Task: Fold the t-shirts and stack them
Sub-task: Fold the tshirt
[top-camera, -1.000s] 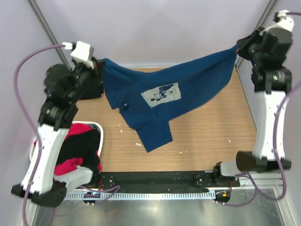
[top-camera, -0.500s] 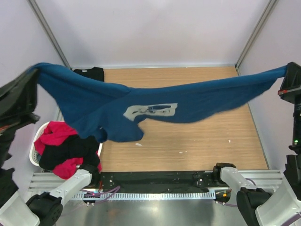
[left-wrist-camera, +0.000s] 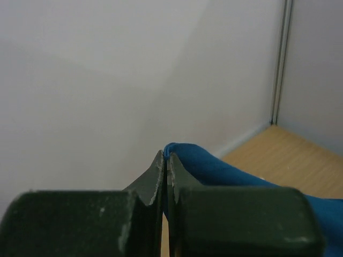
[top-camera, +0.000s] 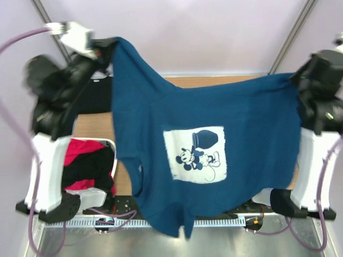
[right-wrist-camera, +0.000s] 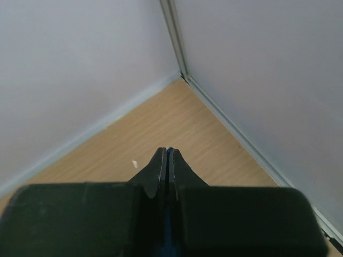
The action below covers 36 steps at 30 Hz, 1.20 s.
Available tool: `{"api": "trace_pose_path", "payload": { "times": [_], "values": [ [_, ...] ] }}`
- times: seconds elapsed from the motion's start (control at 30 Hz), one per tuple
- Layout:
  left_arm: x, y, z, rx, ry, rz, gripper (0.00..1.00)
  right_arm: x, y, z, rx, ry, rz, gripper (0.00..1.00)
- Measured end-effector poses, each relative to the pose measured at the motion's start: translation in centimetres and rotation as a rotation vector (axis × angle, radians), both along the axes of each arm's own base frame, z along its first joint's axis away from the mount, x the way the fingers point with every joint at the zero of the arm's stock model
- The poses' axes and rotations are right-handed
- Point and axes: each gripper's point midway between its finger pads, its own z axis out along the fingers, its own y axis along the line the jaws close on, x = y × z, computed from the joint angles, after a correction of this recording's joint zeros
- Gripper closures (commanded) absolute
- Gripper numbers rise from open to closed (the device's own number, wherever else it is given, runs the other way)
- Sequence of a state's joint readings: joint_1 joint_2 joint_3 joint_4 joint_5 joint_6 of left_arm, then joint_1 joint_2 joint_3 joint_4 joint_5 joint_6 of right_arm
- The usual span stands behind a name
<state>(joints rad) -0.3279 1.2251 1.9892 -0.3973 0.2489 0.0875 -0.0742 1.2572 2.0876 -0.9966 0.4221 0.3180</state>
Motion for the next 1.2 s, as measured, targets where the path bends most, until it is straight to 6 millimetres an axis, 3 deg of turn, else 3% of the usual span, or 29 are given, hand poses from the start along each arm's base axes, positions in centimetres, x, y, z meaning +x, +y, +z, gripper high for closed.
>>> {"api": "trace_pose_path", "payload": {
  "times": [0.07,0.13,0.2,0.3,0.47,0.6,0.7,0.8,0.87,1.07,1.2],
  "values": [
    [5.8,-2.0,-6.2,0.057,0.144,0.002,1.00,3.5,-0.7,-5.4,-0.001,0.120,-0.027,0.99],
    [10.3,-3.6,-12.6,0.116,0.281,-0.002,1.00,6.9,-1.3,-11.5,0.000,0.244,-0.043,0.99],
    [14.0,-5.0,-18.6,0.167,0.402,-0.015,1.00,9.1,-1.8,-17.8,0.008,0.359,-0.065,0.99],
    [18.7,-7.1,-26.5,0.215,0.544,-0.050,1.00,10.9,-2.5,-25.4,0.021,0.476,-0.101,0.99],
    [25.4,-10.1,-35.7,0.236,0.647,-0.095,1.00,15.1,-4.2,-34.5,0.045,0.588,-0.150,0.99],
    [30.2,-11.4,-40.4,0.230,0.671,-0.100,1.00,20.0,-5.0,-39.7,0.060,0.633,-0.146,0.99],
    [33.5,-11.7,-42.1,0.216,0.654,-0.089,1.00,24.4,-5.2,-41.8,0.072,0.610,-0.124,0.99],
    [36.2,-11.5,-42.4,0.198,0.613,-0.082,1.00,27.5,-5.4,-42.5,0.074,0.578,-0.112,0.99],
    [37.0,-11.4,-42.2,0.190,0.590,-0.083,1.00,29.1,-5.5,-42.3,0.074,0.551,-0.103,0.99],
    [37.3,-11.4,-41.5,0.182,0.552,-0.098,1.00,32.1,-5.6,-40.2,0.092,0.458,-0.062,0.99],
    [35.1,-11.4,-43.0,0.202,0.605,-0.133,1.00,33.3,-6.5,-38.3,0.116,0.387,-0.046,0.99]
  ]
}}
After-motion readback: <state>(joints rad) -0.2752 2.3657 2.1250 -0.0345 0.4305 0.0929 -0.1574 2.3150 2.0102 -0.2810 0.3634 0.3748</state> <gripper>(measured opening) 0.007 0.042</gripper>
